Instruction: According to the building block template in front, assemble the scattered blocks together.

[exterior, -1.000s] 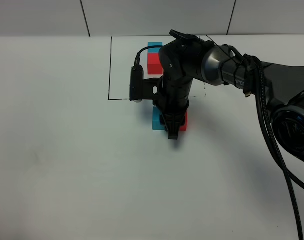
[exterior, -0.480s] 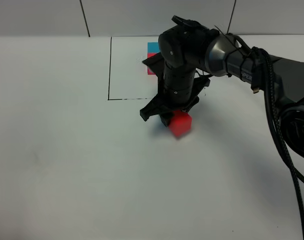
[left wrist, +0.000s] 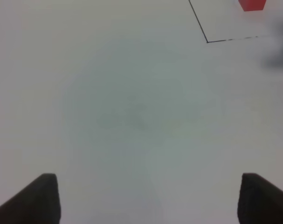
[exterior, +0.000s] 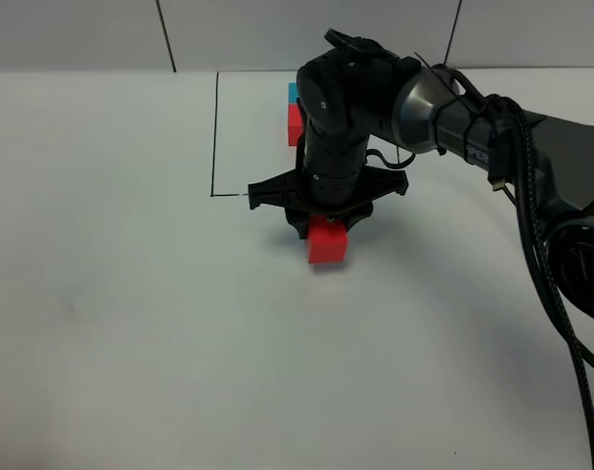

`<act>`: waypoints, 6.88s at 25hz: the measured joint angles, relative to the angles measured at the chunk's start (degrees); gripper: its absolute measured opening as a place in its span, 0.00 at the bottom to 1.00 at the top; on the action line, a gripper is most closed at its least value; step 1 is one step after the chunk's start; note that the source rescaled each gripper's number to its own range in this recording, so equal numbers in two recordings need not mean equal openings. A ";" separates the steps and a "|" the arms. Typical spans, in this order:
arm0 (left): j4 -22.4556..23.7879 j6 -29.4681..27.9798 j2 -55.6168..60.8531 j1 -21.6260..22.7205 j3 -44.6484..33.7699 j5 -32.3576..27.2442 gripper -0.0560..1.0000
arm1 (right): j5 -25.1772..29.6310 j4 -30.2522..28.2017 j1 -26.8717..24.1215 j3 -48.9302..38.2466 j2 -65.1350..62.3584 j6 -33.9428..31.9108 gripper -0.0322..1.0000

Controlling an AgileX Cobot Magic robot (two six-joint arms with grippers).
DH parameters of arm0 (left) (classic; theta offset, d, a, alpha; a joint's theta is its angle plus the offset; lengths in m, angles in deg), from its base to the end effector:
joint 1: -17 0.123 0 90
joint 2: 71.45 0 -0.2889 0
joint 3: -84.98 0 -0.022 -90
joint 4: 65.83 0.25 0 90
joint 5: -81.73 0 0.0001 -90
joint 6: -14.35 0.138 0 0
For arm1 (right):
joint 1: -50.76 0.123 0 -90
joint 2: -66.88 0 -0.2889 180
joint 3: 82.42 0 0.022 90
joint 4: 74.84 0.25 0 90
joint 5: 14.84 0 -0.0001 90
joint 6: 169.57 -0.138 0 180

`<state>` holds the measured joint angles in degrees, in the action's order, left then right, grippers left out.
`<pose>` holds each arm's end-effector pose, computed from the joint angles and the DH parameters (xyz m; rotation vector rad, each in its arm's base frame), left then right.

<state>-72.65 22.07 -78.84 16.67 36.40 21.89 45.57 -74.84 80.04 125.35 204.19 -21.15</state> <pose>0.0320 -0.0144 0.2588 0.1463 2.0108 -0.0599 0.4181 0.2344 0.1201 0.0600 2.9868 0.1330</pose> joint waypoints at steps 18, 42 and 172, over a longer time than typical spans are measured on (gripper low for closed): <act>0.00 0.00 0.00 0.00 0.00 0.00 0.70 | -2.48 -3.27 0.81 -0.05 3.47 -5.99 0.04; 0.00 -0.23 0.00 0.00 0.00 0.00 0.70 | -2.96 -3.21 0.81 -0.05 4.64 -5.35 0.06; 0.00 -0.01 0.00 0.00 0.00 0.00 0.70 | -0.17 2.62 -27.25 -76.99 -129.90 34.18 0.76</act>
<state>-72.65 22.06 -78.84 16.67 36.40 21.89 45.40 -72.23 52.80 48.36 74.29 13.04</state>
